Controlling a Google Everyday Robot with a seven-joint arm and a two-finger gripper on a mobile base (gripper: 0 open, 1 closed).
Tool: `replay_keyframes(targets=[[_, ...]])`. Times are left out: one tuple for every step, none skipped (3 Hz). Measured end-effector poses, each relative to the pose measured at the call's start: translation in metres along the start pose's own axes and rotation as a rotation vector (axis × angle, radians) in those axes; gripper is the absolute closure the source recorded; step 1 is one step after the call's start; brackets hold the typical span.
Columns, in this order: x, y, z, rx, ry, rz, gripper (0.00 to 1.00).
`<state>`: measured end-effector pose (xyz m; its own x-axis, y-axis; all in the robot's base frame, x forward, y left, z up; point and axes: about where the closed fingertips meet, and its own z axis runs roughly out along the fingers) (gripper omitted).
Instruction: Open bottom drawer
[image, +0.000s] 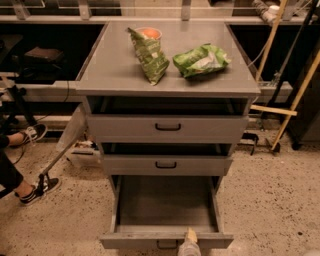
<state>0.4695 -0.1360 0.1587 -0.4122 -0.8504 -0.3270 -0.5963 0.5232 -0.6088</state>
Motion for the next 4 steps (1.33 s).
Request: replay_keyframes(targets=[[-0.0019, -0.0018, -0.0001, 0.0, 0.0, 0.0, 1.0], [0.0022, -0.0011, -0.0021, 0.002, 0.001, 0.009, 1.0], [-0.0004, -0.0035, -0.0023, 0.002, 0.001, 0.009, 1.0], [-0.0003, -0.0035, -0.0023, 0.002, 0.001, 0.009, 0.81]])
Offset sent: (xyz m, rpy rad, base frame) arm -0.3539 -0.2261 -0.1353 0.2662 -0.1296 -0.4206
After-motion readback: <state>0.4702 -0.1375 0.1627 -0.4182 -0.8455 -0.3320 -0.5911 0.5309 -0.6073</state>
